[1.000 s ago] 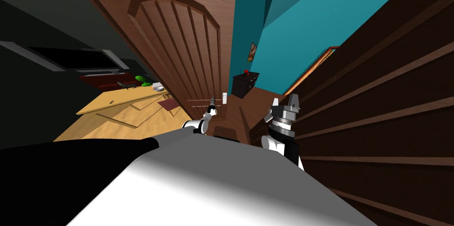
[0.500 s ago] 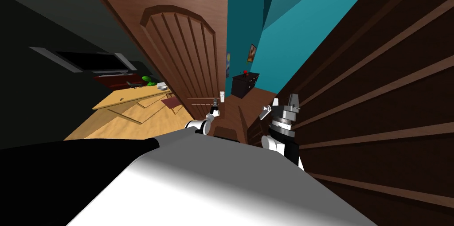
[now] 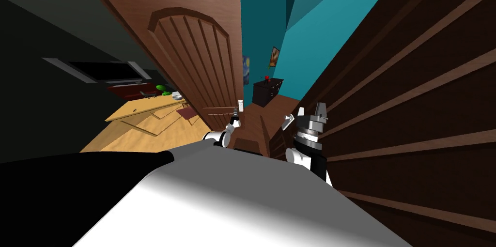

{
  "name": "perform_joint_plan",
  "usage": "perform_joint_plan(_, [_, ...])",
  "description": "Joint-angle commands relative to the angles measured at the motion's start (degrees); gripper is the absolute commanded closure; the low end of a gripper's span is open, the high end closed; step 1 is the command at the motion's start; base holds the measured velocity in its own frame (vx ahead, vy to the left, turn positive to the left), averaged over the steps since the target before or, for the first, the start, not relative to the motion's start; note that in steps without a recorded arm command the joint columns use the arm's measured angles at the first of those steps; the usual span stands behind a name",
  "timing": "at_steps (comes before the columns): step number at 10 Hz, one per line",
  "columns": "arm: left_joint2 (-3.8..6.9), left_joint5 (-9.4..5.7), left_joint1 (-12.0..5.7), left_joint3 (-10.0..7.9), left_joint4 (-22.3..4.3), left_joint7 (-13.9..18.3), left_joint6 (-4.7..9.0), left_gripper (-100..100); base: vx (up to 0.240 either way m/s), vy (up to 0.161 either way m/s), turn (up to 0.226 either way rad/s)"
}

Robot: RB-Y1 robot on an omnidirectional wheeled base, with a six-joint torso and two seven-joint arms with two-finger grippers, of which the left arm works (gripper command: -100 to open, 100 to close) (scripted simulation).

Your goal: Push the door open

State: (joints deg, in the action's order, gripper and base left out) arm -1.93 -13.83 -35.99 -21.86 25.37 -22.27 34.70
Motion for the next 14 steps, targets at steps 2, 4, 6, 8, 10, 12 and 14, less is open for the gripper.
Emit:
perform_joint_plan(2, [0.89, -0.01, 0.41, 0.1, 0.8, -0.1, -0.38, -100, 0.039, 0.192, 0.028])
perform_joint_plan(4, [2.17, -0.04, 0.43, 0.29, 0.8, 0.0, -0.39, -100, 0.053, 0.189, 0.037])
perform_joint_plan(6, [2.17, -0.04, 0.43, 0.29, 0.8, 0.0, -0.39, -100, 0.026, 0.09, 0.004])
perform_joint_plan(8, [4.21, -0.12, 0.47, 0.69, 0.8, 0.1, -0.42, -100, 0.076, 0.153, 0.058])
perform_joint_plan(10, [5.11, -0.17, 0.5, 0.92, 0.8, 0.1, -0.44, -100, 0.084, 0.107, 0.023])
perform_joint_plan(12, [6.69, -0.36, 0.59, 1.88, 0.8, 0.4, -0.51, -100, 0.178, 0.08, 0.063])
perform_joint_plan(14, [6.4, -0.47, 0.65, 2.44, 0.8, 0.5, -0.55, -100, 0.19, -0.044, 0.02])
